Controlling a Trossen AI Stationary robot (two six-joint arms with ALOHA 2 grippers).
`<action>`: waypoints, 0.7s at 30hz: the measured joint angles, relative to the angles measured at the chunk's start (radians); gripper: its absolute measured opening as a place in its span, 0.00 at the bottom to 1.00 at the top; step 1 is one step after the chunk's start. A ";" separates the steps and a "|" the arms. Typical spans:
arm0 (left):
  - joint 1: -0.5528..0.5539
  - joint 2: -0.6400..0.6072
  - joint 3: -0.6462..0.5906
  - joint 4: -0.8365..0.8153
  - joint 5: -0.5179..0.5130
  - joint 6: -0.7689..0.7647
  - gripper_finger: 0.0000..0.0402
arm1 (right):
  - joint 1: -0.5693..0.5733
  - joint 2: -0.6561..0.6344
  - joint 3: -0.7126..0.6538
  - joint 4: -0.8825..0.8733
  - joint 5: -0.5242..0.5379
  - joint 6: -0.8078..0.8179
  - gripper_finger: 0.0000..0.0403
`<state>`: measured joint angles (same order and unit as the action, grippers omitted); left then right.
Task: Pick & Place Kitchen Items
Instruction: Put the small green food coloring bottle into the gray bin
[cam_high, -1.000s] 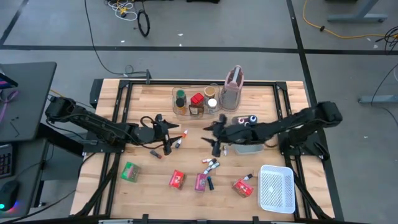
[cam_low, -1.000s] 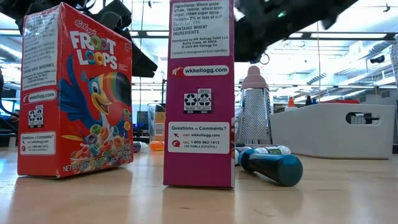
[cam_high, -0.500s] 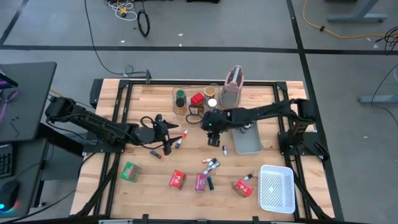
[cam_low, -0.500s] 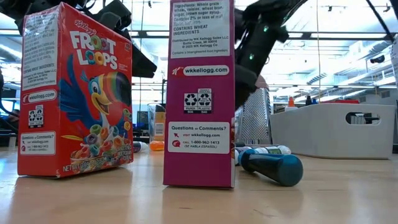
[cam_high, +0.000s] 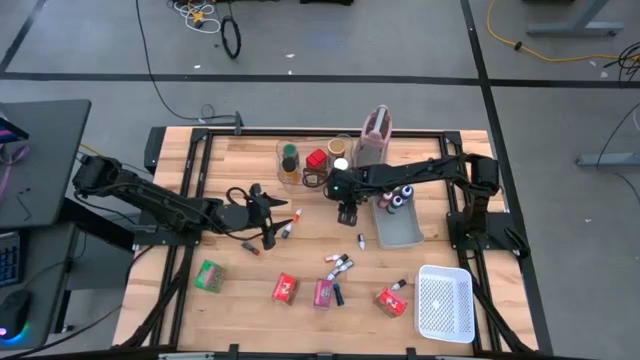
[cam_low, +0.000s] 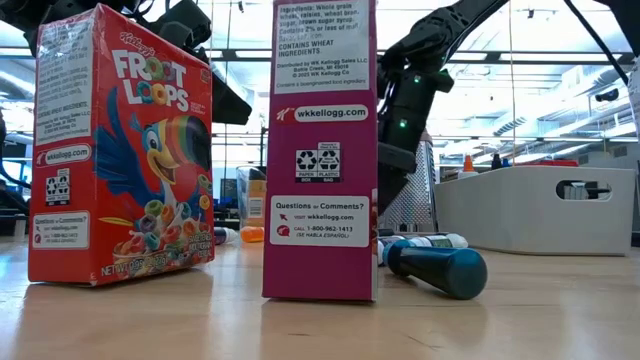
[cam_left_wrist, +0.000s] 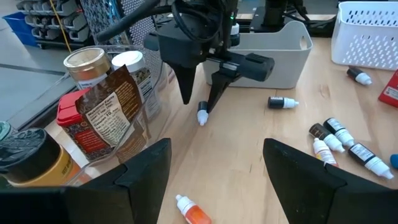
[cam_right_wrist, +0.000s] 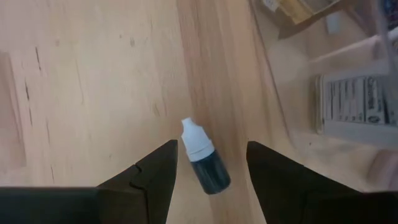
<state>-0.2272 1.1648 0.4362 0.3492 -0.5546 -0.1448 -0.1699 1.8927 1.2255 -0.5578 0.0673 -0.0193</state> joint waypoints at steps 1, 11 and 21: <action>0.000 0.000 0.000 0.000 -0.001 0.000 0.66 | 0.001 0.000 0.000 -0.006 -0.001 0.000 0.51; 0.000 0.000 0.000 0.000 -0.003 0.014 0.66 | 0.064 -0.010 0.037 -0.077 0.184 -0.041 0.51; 0.000 0.000 0.000 0.000 -0.002 0.007 0.66 | 0.113 -0.011 0.073 -0.207 -0.016 0.127 0.51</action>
<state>-0.2272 1.1648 0.4362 0.3491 -0.5568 -0.1379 -0.0567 1.8812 1.2985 -0.7646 0.0508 0.1076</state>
